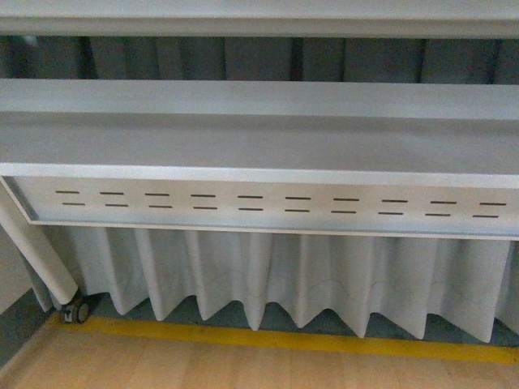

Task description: Wind up and store yellow beetle toy

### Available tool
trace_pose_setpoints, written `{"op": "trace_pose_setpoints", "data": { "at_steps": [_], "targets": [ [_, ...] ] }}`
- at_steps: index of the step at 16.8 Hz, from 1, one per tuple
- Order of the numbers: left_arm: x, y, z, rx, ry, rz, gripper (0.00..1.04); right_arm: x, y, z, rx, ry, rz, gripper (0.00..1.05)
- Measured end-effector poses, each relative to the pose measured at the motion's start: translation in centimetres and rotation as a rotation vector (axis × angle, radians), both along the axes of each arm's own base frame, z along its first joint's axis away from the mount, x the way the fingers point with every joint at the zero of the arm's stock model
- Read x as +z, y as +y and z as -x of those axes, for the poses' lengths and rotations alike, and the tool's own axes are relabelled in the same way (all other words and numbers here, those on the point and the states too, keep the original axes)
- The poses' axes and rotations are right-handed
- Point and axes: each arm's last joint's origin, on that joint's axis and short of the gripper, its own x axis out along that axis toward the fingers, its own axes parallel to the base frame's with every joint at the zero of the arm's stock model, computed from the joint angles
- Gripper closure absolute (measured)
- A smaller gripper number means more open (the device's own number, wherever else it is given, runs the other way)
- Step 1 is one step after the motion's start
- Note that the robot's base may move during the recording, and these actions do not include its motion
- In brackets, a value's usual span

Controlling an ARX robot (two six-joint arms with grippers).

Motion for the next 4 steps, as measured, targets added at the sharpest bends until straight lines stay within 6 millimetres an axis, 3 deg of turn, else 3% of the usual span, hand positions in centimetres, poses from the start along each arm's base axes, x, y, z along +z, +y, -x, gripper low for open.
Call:
{"op": "trace_pose_setpoints", "data": {
  "at_steps": [4],
  "targets": [
    [0.0, 0.0, 0.0, 0.0, 0.0, 0.0, 0.07, 0.0, 0.0, 0.0, 0.0, 0.0, 0.0, 0.07]
  ]
}}
